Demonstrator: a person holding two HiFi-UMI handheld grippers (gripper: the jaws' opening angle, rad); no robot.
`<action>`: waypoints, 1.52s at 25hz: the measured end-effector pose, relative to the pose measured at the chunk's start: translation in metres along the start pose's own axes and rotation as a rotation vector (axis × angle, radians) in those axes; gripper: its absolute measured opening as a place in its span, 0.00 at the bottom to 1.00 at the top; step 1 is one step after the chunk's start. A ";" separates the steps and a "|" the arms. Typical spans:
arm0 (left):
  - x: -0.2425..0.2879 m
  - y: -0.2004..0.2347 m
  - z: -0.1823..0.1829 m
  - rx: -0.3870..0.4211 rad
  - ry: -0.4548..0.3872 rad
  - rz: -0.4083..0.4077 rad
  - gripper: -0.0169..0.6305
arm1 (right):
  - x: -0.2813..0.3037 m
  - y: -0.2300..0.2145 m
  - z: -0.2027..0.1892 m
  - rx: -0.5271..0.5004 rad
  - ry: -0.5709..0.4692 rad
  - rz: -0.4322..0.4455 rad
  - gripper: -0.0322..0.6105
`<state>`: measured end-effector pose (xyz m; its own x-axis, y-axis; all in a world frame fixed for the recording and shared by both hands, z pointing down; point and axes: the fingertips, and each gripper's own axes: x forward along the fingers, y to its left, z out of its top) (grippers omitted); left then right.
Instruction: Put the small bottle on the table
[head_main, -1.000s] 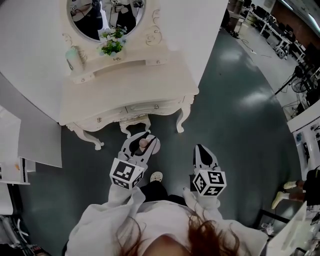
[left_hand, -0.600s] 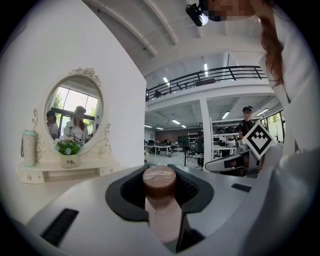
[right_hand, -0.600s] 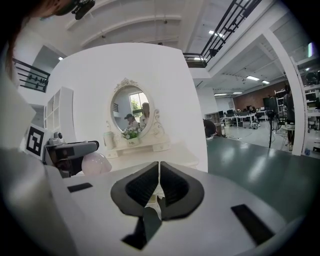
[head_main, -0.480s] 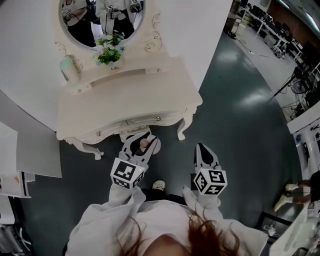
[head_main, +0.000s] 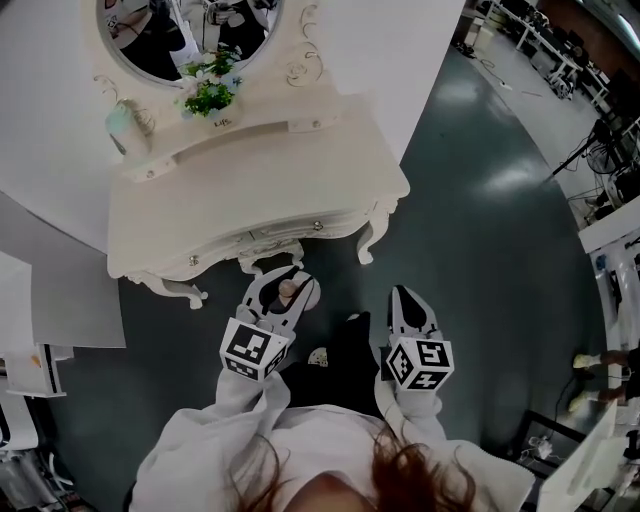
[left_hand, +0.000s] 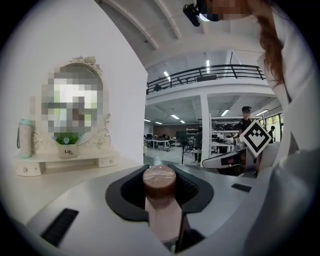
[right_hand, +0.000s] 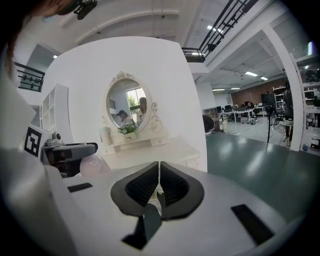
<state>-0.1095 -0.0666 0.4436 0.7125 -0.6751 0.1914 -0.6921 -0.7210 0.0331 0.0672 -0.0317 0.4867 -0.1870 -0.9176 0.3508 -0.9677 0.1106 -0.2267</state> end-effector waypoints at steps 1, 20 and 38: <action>0.002 0.001 -0.003 -0.002 0.008 -0.002 0.22 | 0.002 -0.002 -0.001 0.004 0.003 -0.004 0.11; 0.146 0.089 0.030 -0.012 0.008 0.071 0.22 | 0.154 -0.068 0.078 -0.024 0.011 0.071 0.11; 0.283 0.134 0.046 -0.026 0.046 0.055 0.22 | 0.253 -0.143 0.117 0.014 0.067 0.069 0.11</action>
<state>0.0050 -0.3617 0.4569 0.6675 -0.7052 0.2390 -0.7333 -0.6783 0.0467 0.1782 -0.3245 0.5012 -0.2643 -0.8802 0.3942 -0.9497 0.1664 -0.2652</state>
